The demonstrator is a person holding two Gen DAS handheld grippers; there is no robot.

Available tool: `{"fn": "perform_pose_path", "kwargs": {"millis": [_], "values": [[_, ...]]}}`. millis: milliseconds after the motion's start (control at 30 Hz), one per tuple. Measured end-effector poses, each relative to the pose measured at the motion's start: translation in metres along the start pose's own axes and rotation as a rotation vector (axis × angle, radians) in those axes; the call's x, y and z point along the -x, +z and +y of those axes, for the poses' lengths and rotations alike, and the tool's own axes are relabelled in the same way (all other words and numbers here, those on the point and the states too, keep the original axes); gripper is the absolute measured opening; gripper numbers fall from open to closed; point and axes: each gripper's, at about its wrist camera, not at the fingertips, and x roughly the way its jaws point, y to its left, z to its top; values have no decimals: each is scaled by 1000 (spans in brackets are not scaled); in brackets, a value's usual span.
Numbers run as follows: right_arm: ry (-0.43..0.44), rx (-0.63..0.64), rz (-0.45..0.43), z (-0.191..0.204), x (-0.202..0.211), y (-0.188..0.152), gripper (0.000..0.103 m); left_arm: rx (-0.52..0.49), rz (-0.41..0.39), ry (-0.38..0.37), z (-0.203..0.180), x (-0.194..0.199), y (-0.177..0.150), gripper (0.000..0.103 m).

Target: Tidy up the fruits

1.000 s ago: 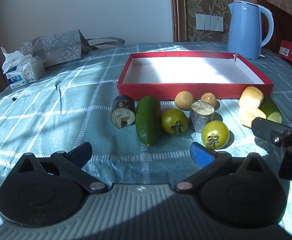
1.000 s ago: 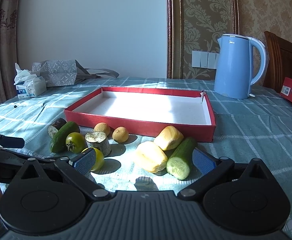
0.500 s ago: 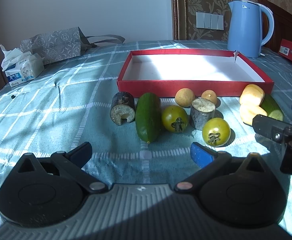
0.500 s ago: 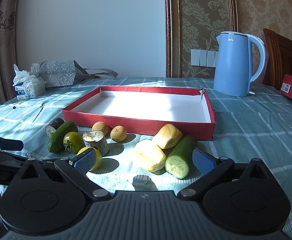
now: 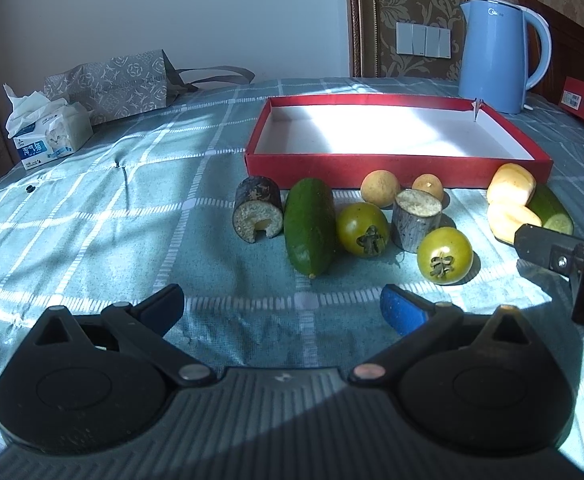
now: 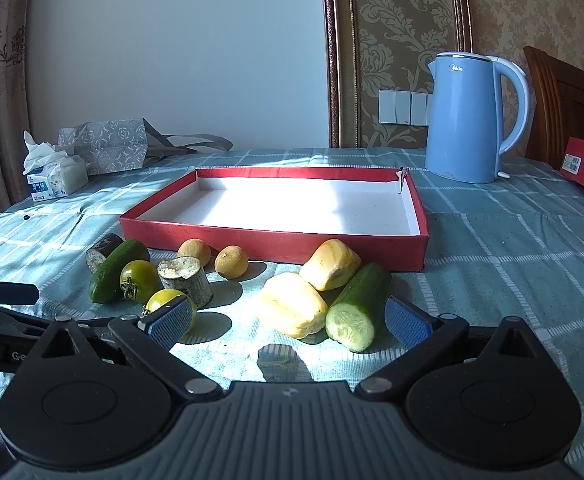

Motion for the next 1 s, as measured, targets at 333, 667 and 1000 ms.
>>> {"fn": "perform_pose_path", "kwargs": {"millis": [333,667,1000], "values": [[13,-53,9,-9,-1,0,103,45,4,44,31,2,-2,103],[18,-109,13,-18,-2,-1,103,25,-3,10,24,2,9,103],[15,-119,7,-20,-1,-1,103,131,-29,60,50,-11,51,103]]}}
